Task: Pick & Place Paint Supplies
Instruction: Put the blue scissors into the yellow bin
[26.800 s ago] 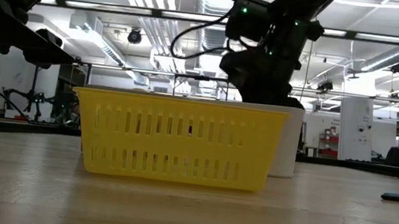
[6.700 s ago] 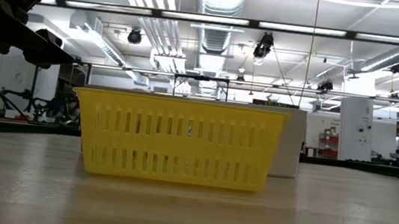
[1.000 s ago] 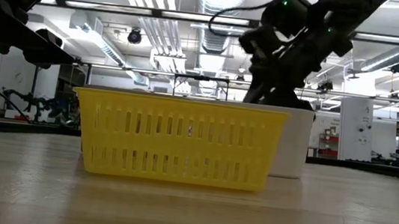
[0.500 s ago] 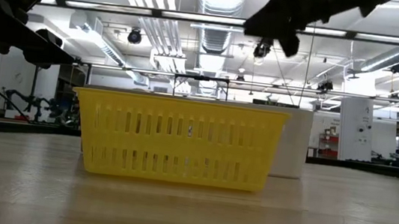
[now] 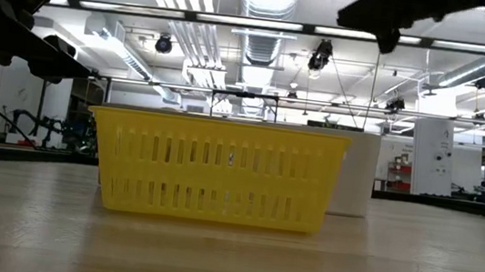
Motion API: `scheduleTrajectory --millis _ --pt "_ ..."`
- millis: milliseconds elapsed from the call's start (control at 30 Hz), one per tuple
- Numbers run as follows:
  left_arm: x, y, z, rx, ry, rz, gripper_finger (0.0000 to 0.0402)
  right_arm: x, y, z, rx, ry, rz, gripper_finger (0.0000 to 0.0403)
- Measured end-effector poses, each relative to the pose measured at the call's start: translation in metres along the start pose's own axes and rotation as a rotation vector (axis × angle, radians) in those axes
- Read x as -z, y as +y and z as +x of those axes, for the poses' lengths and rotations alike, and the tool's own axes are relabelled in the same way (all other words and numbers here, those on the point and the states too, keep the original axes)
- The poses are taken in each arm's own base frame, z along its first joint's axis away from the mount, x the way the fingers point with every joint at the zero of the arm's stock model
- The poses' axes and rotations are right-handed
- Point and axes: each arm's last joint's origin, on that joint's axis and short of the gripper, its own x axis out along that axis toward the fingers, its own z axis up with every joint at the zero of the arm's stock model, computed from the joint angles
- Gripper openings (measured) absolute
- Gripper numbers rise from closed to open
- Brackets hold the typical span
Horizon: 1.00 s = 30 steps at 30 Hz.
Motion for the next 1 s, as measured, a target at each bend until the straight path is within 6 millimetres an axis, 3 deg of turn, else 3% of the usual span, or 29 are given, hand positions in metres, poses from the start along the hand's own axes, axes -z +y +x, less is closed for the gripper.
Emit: scheduleTrajectory --millis 200,533,833,1000 --pt "0.0 0.0 0.0 0.0 0.0 0.0 0.0306 0.028 -0.011 -0.031 0.1 -0.053 0.045 0.0078" --pt "0.0 0.0 0.0 0.0 0.0 0.0 0.0306 0.073 -0.02 -0.077 0.003 -0.185 -0.039 0.0078" --pt "0.0 0.0 0.0 0.0 0.0 0.0 0.0306 0.109 -0.028 -0.096 -0.032 -0.323 0.016 0.0078" --pt "0.0 0.0 0.0 0.0 0.0 0.0 0.0306 0.119 -0.03 -0.095 -0.042 -0.35 0.021 0.0078"
